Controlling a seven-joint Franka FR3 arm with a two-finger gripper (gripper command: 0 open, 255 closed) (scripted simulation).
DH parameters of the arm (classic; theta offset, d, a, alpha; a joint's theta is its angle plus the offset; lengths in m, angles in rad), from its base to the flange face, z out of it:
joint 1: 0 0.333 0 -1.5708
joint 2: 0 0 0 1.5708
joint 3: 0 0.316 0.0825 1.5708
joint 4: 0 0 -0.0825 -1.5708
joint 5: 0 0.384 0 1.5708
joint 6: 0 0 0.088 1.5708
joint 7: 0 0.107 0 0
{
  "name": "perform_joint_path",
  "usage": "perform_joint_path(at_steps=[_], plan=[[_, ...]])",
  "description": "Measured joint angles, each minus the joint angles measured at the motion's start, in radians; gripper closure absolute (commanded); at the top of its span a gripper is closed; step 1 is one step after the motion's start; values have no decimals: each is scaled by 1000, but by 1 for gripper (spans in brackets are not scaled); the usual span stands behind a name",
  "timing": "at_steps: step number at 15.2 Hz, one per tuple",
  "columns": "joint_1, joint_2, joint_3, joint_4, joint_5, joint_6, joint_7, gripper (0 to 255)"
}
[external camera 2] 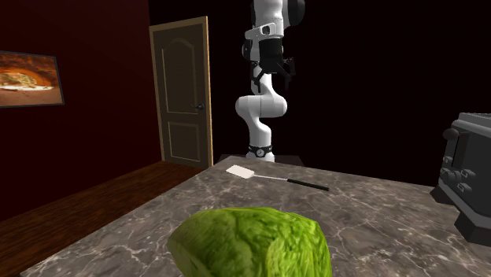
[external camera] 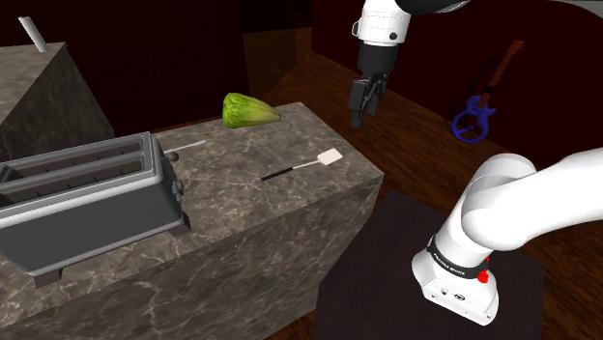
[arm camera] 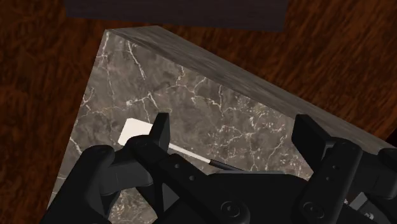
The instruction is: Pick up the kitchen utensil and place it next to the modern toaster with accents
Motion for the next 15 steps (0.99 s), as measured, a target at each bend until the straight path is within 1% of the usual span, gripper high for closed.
perform_joint_path(at_steps=[1,3,6,10,15], plan=[[0,0,0,0,0,0,0,0],[13,20,-19,-18,-16,39,-65,0],[44,82,-59,-49,-48,139,-217,0],[87,194,-113,-72,-82,286,-433,0],[148,362,-164,-51,-97,451,-695,0]])
